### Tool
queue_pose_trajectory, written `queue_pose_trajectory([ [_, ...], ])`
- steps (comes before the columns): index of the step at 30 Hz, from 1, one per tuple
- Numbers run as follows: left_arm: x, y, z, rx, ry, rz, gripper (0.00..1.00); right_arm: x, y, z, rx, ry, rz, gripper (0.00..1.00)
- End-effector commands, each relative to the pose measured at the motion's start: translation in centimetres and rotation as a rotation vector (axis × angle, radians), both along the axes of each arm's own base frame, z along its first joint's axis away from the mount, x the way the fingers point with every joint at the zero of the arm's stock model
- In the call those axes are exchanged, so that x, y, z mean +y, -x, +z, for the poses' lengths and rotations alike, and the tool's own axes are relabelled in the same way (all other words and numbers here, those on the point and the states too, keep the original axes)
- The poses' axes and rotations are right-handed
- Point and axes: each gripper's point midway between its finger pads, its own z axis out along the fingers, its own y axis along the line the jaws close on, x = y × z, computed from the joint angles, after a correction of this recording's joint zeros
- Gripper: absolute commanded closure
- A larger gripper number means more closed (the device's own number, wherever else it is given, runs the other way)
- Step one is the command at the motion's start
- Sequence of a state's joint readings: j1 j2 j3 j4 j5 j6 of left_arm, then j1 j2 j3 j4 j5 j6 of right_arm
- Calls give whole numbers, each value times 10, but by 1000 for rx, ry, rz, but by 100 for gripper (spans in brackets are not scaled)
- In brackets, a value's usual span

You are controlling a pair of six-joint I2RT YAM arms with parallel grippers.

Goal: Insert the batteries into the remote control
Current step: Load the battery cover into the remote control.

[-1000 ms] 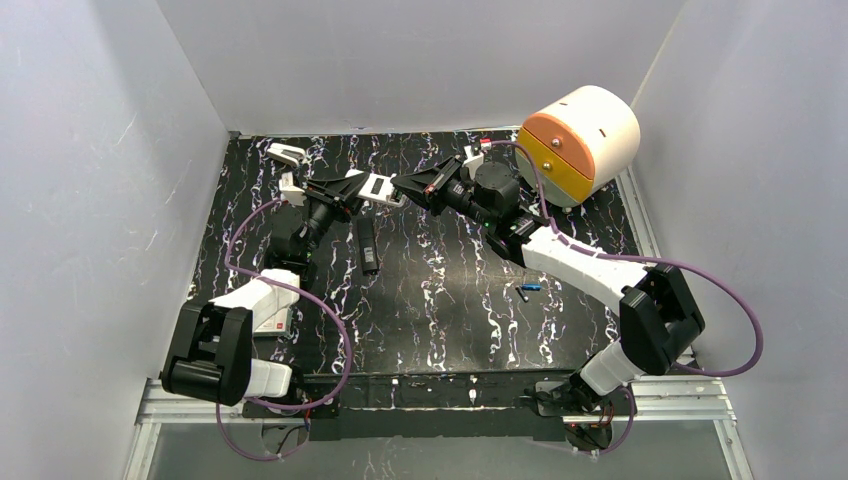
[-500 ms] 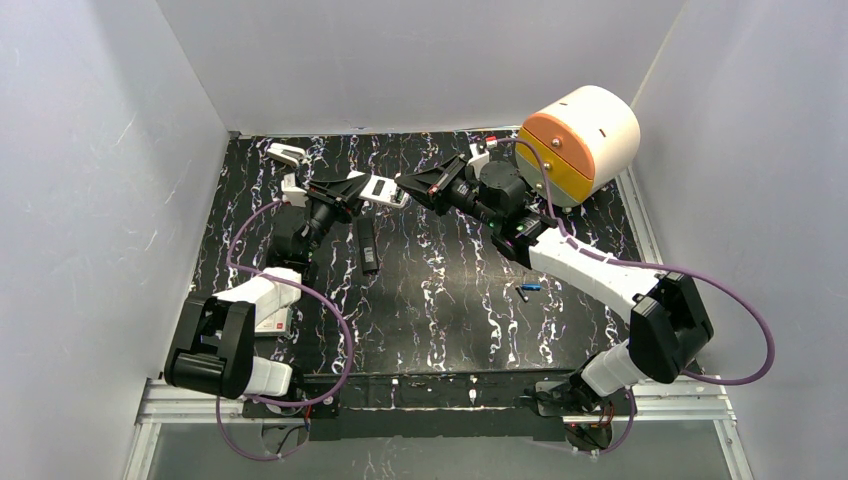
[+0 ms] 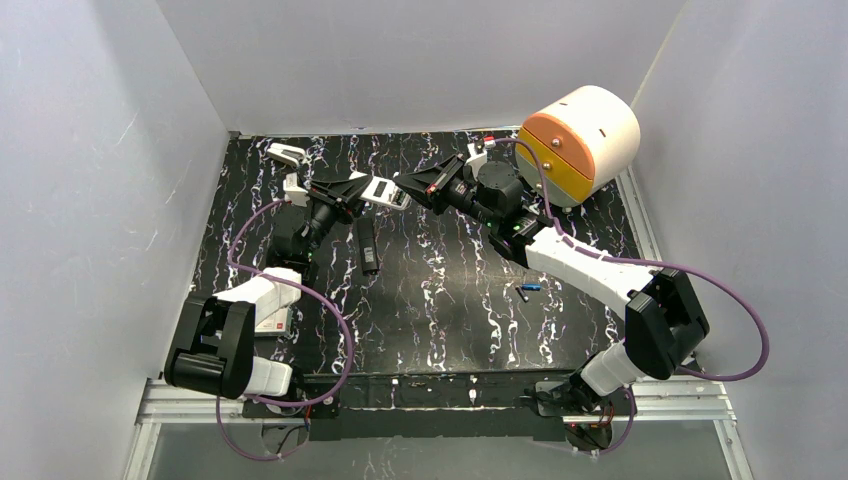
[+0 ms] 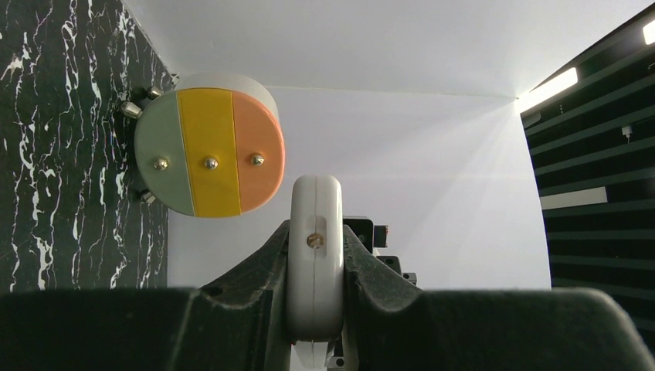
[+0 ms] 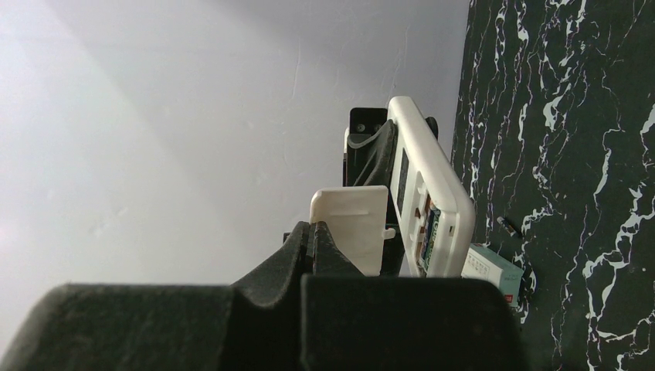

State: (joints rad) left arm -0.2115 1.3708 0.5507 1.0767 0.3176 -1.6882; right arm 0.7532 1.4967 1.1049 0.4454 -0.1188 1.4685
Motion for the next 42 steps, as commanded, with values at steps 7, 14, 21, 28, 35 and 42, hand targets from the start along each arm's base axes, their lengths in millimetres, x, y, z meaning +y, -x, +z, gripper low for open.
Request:
queue_pose_trajectory([
  [7,0,13,28,-79,34,-19,100,2,-1,20,-46,-50,-4,99],
  [14,-1,15,29,-79,37,-31,100,3,-3,15,-42,-46,-4,99],
  [21,0,16,31,-81,44,-30,100,5,-4,11,-33,-42,-1,99],
  [28,0,17,33,-84,51,-30,100,5,-3,8,-25,-33,-2,99],
  [35,1,15,42,-98,64,-26,100,3,-1,0,-7,-18,0,99],
  [42,1,13,44,-97,70,-23,100,-1,1,-6,0,16,-7,89],
])
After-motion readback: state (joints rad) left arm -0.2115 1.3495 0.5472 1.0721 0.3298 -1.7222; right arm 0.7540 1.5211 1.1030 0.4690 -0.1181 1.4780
